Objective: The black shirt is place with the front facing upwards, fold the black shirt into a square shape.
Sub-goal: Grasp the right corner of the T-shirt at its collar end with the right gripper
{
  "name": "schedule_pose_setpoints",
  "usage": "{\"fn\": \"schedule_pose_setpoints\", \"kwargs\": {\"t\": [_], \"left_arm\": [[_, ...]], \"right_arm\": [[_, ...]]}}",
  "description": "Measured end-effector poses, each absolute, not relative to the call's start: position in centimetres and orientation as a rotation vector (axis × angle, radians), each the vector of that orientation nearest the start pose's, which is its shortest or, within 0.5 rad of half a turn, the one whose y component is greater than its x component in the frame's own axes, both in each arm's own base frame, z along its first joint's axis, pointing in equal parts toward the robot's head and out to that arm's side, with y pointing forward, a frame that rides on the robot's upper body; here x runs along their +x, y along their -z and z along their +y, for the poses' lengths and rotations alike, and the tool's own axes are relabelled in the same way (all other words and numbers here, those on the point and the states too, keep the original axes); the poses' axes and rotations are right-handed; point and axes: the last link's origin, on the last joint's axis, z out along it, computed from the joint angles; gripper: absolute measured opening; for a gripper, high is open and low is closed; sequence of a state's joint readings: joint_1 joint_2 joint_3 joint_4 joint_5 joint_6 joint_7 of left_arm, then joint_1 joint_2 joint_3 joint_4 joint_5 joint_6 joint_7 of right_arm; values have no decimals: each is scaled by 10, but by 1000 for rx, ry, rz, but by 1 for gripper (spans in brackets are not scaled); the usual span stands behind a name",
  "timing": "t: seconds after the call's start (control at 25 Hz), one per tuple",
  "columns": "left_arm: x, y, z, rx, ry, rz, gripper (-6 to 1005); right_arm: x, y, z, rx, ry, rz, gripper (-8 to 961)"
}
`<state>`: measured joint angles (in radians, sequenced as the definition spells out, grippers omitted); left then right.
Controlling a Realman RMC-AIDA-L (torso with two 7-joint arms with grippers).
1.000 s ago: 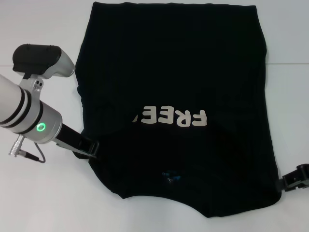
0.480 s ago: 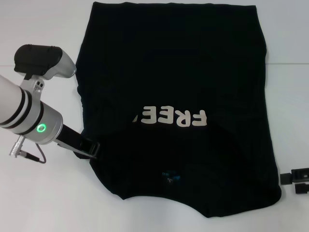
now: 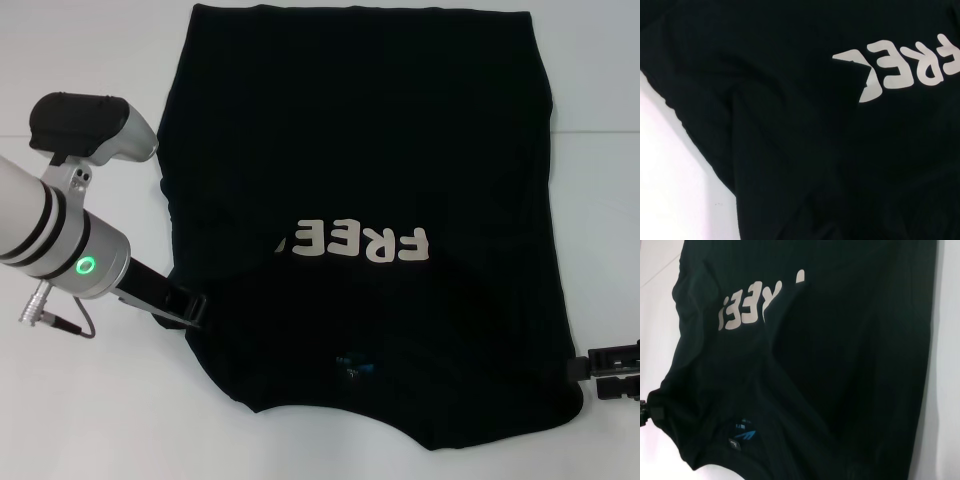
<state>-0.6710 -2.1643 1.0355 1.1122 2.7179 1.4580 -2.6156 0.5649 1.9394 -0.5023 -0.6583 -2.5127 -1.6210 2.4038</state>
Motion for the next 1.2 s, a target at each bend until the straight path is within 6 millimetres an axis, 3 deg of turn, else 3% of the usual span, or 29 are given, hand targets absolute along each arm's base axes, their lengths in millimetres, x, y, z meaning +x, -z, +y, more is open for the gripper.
{"fn": "schedule_pose_setpoints", "kwargs": {"t": [1.2], "left_arm": [[-221,6,373,-2359,-297,-1374,52]], "right_arm": [[326,-34,320,-2231,-185,2014,804]]}}
